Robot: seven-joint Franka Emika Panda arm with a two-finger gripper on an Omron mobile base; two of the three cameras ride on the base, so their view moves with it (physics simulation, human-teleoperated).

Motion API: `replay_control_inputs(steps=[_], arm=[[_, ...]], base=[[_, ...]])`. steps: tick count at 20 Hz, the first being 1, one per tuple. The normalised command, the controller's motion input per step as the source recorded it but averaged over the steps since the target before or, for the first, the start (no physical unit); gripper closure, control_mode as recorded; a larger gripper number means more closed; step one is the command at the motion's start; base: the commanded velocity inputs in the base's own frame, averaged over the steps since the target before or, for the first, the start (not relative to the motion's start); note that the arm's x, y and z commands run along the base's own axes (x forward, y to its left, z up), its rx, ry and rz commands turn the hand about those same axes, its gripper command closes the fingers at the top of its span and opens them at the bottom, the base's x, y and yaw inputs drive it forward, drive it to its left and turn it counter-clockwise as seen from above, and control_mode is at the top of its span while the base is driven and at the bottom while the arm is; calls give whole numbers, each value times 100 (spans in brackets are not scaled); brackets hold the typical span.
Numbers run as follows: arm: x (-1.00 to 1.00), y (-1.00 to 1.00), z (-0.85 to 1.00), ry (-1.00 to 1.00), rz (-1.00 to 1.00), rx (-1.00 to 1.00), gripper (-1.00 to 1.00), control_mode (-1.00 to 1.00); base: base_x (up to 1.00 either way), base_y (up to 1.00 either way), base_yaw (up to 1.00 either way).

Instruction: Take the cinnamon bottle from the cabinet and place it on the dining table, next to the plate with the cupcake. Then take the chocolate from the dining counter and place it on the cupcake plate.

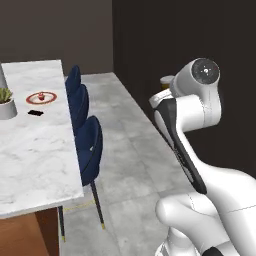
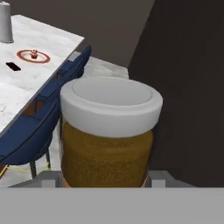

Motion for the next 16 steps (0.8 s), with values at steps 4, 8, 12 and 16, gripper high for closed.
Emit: replay_control_inputs(steps=[4,8,12,16], arm=[[0,0,0,0,0,0,100,100],[0,0,0,0,0,0,100,100],[0,0,0,0,0,0,100,100],[0,0,0,0,0,0,100,100]], base=[[68,-55,53],[56,-72,48],[52,-69,48],[49,-67,49]])
